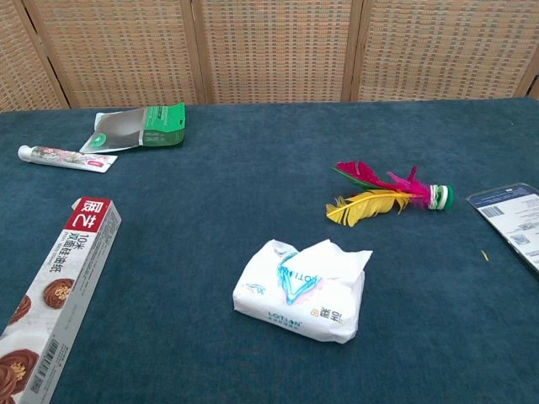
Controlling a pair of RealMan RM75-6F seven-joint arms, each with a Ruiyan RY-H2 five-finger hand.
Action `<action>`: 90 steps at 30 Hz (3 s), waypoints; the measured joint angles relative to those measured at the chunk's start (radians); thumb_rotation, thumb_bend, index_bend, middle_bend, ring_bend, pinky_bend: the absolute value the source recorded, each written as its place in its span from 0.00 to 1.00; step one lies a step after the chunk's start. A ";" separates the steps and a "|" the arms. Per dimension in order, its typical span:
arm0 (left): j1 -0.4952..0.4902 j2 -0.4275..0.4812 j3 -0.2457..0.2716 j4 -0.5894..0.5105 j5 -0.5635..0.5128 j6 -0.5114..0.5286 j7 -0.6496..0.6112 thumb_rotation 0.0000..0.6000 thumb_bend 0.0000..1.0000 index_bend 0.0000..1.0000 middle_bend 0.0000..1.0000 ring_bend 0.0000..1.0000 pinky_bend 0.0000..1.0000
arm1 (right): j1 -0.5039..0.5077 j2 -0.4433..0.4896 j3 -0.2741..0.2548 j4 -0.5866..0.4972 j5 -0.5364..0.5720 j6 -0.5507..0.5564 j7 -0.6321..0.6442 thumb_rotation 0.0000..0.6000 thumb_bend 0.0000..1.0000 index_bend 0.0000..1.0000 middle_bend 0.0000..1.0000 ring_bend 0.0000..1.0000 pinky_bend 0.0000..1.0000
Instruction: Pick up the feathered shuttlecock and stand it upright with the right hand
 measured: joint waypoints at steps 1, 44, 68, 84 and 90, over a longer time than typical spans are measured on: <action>0.000 0.000 0.000 0.000 0.001 0.000 0.000 1.00 0.00 0.00 0.00 0.00 0.00 | 0.000 0.000 0.000 0.000 0.000 -0.001 -0.001 1.00 0.00 0.00 0.00 0.00 0.00; 0.001 -0.004 -0.003 0.005 -0.005 0.003 0.007 1.00 0.00 0.00 0.00 0.00 0.00 | 0.010 -0.015 -0.025 -0.013 -0.058 -0.013 -0.022 1.00 0.00 0.00 0.00 0.00 0.00; -0.007 -0.003 -0.017 0.022 -0.044 -0.020 -0.045 1.00 0.00 0.00 0.00 0.00 0.00 | 0.341 -0.179 0.208 -0.061 0.242 -0.342 -0.244 1.00 0.15 0.14 0.00 0.00 0.00; -0.020 0.002 -0.022 0.044 -0.065 -0.050 -0.100 1.00 0.00 0.00 0.00 0.00 0.00 | 0.633 -0.518 0.298 0.199 0.613 -0.454 -0.497 1.00 0.20 0.28 0.00 0.00 0.02; -0.021 0.005 -0.023 0.049 -0.066 -0.053 -0.115 1.00 0.00 0.00 0.00 0.00 0.00 | 0.697 -0.601 0.303 0.329 0.647 -0.477 -0.499 1.00 0.21 0.29 0.00 0.00 0.04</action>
